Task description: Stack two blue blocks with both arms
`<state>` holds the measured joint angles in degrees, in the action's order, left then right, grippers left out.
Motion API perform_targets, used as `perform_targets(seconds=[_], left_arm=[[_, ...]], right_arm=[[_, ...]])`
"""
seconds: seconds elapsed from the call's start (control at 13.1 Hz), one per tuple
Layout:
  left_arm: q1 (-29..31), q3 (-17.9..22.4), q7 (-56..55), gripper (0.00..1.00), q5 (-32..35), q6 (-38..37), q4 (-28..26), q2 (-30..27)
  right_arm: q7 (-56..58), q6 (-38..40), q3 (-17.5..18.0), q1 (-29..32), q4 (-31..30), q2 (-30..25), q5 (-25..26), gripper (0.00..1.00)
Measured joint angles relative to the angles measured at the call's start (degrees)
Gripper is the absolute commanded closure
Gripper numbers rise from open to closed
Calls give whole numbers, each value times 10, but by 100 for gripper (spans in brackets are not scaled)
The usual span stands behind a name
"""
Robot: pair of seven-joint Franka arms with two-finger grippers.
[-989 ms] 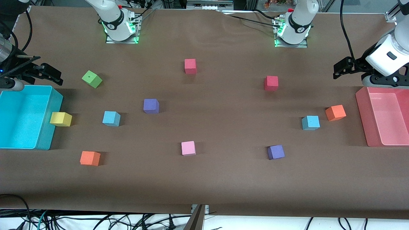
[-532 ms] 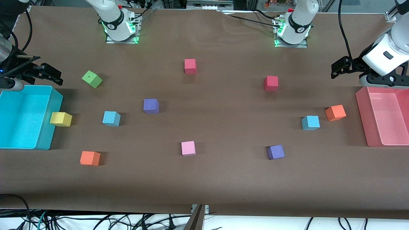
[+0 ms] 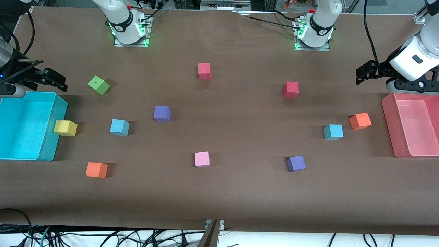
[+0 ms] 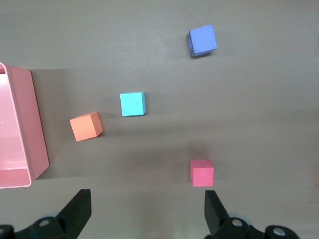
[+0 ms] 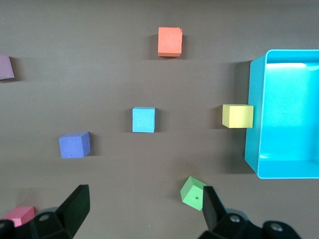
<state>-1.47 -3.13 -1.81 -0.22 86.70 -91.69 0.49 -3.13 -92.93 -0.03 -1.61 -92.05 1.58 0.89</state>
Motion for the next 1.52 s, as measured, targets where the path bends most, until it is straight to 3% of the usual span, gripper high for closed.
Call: perform_targets(seconds=[1.52], left_arm=[[16,7,0,0,0,6,1,-1]], right_arm=[[0,0,0,0,0,0,0,0]])
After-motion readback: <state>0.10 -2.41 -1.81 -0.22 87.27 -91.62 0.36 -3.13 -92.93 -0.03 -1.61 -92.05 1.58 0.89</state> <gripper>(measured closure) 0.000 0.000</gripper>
